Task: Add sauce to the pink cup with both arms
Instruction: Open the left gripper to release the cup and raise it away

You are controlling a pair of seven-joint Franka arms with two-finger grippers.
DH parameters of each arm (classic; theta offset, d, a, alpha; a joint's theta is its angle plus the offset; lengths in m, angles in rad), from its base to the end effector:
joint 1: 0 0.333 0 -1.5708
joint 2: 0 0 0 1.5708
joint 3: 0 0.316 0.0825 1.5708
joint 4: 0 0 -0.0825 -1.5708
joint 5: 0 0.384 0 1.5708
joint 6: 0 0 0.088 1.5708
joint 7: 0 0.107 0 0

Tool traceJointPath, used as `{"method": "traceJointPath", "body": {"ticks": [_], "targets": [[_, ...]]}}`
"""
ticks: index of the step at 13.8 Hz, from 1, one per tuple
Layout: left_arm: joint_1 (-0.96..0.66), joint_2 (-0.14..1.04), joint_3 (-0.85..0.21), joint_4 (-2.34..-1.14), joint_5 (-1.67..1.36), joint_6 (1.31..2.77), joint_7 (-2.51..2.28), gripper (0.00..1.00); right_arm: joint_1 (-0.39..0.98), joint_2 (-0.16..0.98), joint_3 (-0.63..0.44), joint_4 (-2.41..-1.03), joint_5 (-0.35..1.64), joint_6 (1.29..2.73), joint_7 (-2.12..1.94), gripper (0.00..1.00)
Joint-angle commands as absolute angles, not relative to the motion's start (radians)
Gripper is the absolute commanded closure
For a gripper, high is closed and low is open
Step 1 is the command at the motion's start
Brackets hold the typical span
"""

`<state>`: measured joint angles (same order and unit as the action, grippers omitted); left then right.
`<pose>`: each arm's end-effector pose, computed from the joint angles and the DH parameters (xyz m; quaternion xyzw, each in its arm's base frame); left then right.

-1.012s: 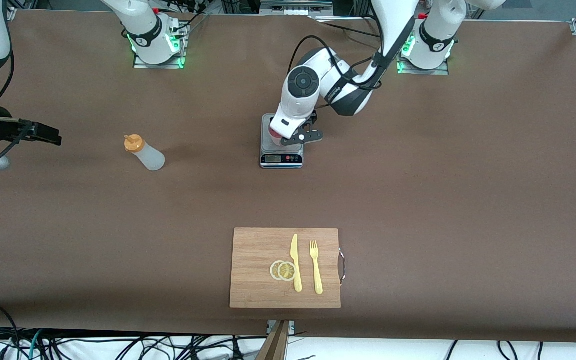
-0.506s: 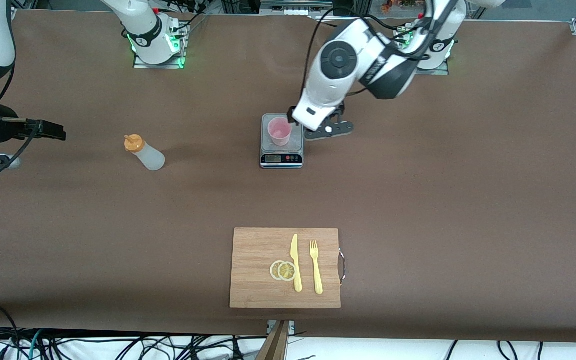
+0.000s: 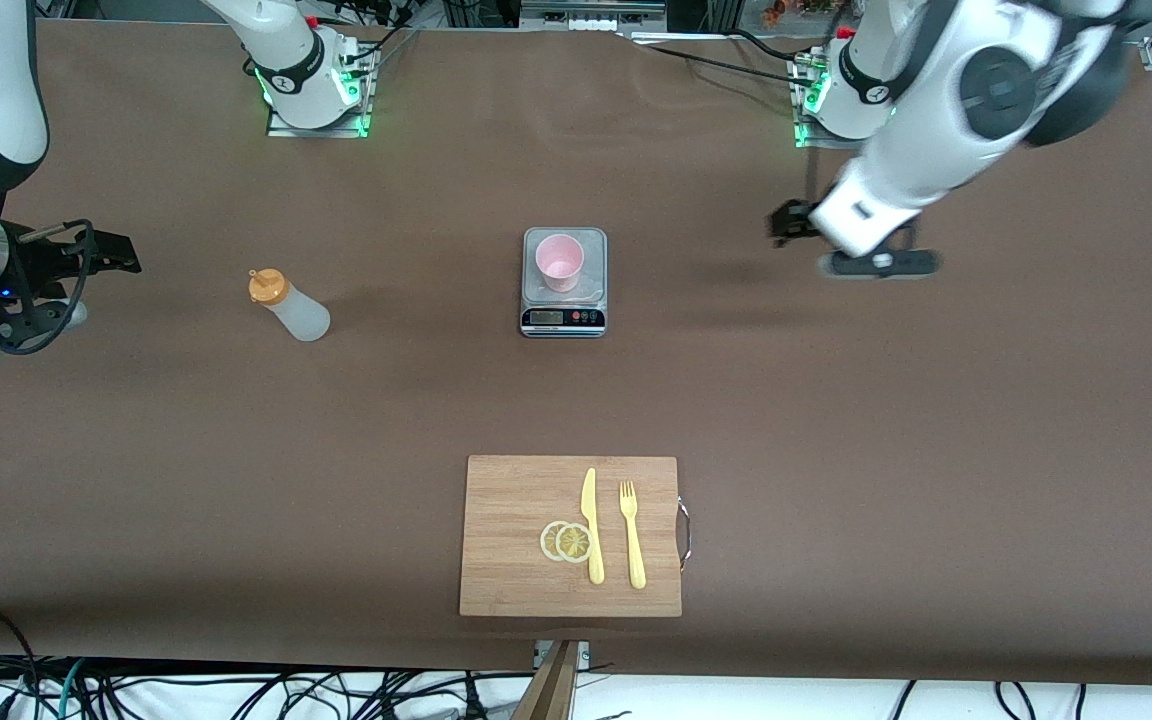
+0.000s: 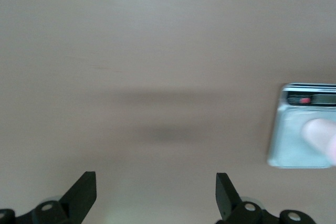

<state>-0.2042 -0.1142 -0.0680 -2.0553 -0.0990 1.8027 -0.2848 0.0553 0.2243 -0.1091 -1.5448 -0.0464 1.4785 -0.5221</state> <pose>0.4853 -0.1450 0.4763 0.9964 0.0214 -0.0784 0.0227 0.5961 -0.0317 0.5012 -0.9618 -0.2302 0.1482 0.0070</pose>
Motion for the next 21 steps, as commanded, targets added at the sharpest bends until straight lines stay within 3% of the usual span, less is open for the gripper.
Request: {"method": "traceJointPath", "body": {"ticks": [1, 12, 21], "targets": [[-0.195, -0.190, 0.040, -2.097, -0.032, 1.787, -0.137, 0.00, 0.019, 0.241, -0.107, -1.552, -0.041, 1.479, -0.707, 0.00], [-0.140, -0.187, 0.037, -2.040, 0.063, 1.749, -0.140, 0.00, -0.100, 0.368, -0.107, -1.595, 0.232, 1.483, -1.409, 0.00], [-0.141, -0.187, 0.032, -2.039, 0.063, 1.741, -0.141, 0.00, -0.251, 0.416, -0.109, -1.743, 0.486, 1.520, -1.819, 0.00]]}}
